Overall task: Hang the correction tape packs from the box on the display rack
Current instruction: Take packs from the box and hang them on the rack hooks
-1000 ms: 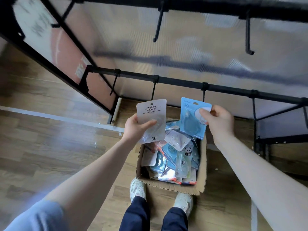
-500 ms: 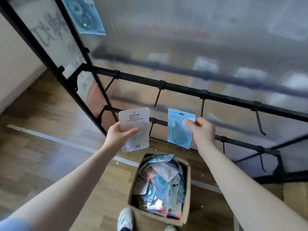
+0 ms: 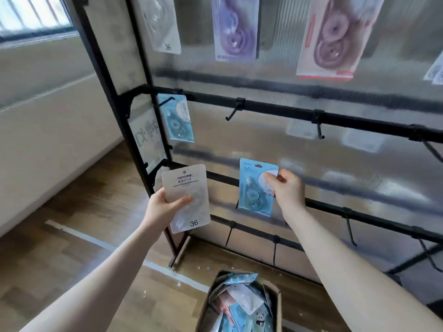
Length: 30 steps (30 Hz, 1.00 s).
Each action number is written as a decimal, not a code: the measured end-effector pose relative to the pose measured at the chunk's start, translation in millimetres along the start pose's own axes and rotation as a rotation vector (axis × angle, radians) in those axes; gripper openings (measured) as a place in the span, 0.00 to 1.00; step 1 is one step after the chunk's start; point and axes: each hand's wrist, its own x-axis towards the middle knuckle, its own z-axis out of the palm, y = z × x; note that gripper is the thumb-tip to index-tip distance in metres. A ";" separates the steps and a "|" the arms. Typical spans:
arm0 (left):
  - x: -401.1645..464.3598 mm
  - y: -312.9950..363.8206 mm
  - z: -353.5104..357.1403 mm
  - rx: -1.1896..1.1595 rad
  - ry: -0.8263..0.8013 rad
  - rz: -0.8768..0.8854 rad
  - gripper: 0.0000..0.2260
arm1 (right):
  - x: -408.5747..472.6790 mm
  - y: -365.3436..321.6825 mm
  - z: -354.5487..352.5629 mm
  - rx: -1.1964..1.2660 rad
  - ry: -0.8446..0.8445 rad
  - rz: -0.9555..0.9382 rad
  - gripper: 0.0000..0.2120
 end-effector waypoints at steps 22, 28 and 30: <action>85.1 35.6 -148.3 0.006 -0.043 0.047 0.11 | -0.8 -112.7 172.1 0.051 -0.073 -0.155 0.09; 112.8 35.4 -176.6 0.030 -0.039 0.062 0.11 | 8.4 -127.2 215.0 0.036 -0.077 -0.205 0.07; 120.3 34.9 -183.3 0.034 -0.037 0.067 0.11 | 13.2 -128.7 225.0 0.039 -0.080 -0.220 0.03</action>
